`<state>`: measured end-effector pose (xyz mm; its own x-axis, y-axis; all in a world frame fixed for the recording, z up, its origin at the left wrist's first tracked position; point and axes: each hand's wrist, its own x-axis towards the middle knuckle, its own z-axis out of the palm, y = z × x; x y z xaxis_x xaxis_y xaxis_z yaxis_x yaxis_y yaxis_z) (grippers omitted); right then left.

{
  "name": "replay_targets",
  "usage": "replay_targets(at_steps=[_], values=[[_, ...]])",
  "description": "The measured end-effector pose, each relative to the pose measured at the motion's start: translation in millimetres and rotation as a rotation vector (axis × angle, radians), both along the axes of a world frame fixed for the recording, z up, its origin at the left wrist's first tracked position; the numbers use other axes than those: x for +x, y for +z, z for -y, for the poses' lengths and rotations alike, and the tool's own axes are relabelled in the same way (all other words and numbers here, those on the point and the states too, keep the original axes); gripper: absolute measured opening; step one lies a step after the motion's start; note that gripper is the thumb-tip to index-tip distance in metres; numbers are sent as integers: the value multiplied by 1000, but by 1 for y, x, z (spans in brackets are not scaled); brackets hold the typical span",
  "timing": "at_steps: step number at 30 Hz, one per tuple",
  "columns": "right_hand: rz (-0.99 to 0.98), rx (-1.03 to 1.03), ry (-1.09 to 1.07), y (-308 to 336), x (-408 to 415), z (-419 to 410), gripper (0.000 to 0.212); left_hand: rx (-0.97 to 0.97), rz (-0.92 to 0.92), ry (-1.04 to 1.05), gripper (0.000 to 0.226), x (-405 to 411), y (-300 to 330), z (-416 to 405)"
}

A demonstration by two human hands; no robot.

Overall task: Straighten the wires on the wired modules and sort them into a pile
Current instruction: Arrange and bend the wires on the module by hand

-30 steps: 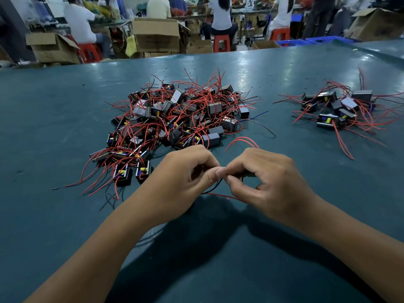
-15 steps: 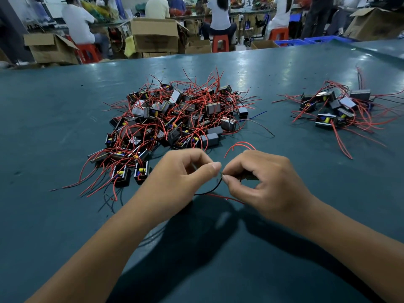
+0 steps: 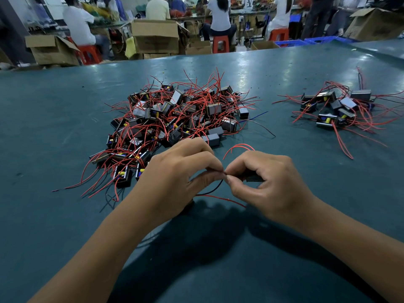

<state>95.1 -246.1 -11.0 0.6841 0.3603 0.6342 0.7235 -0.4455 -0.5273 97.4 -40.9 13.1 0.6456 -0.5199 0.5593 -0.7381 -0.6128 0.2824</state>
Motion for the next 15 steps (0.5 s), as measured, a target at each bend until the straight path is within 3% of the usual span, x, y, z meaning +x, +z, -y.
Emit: replay_targets(at_steps=[9, 15], values=[[137, -101, -52, -2, 3, 1, 5, -275, -467, 45, 12, -8, -2, 8], [63, -20, -28, -3, 2, -1, 3, -314, -545, 58, 16, -9, 0, 10]])
